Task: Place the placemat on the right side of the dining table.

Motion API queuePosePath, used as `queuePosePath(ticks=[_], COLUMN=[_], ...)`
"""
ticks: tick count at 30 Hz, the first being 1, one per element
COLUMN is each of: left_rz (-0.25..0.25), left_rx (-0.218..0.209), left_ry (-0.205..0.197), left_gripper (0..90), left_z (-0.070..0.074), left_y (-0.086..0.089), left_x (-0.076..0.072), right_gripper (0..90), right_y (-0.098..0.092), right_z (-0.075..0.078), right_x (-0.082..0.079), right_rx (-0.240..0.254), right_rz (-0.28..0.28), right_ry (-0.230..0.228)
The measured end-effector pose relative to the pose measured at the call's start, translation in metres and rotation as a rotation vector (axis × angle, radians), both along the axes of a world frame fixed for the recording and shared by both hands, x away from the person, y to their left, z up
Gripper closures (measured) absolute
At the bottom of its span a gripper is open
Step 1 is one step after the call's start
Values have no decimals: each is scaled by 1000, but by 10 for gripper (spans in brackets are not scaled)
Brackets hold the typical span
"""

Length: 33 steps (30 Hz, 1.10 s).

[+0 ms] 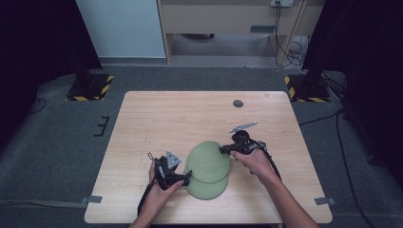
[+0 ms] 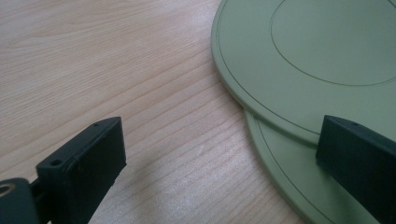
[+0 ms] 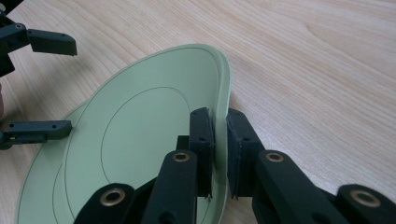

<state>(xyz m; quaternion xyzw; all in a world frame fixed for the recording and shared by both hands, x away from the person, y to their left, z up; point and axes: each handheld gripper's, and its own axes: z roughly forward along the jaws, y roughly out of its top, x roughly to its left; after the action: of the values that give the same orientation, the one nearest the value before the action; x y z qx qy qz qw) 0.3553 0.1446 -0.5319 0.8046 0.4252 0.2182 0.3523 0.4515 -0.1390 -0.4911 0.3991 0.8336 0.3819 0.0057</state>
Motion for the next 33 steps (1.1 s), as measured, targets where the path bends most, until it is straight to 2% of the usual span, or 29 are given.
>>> queuePosePath(ticks=[5,12,14,22,33], left_rz=[0,-4,10,74,123], left_rx=[-4,-7,-19,-39,17], left_ry=[2,11,5,4,26], left_gripper=[11,19,18,26,27], left_z=[0,2,6,9,5], left_y=[0,5,12,36,50], left_x=[0,0,3,9,15], right_gripper=[846,856,857,858,858], right_y=[-7,-14,-14,-10,-3], right_z=[4,15,24,45,58], right_x=[2,-2,-4,-10,-11], right_rx=[4,28,27,42,44], right_rz=[-33,-40,-31,-11,4], right_ry=[-8,-19,-40,-67,-84])
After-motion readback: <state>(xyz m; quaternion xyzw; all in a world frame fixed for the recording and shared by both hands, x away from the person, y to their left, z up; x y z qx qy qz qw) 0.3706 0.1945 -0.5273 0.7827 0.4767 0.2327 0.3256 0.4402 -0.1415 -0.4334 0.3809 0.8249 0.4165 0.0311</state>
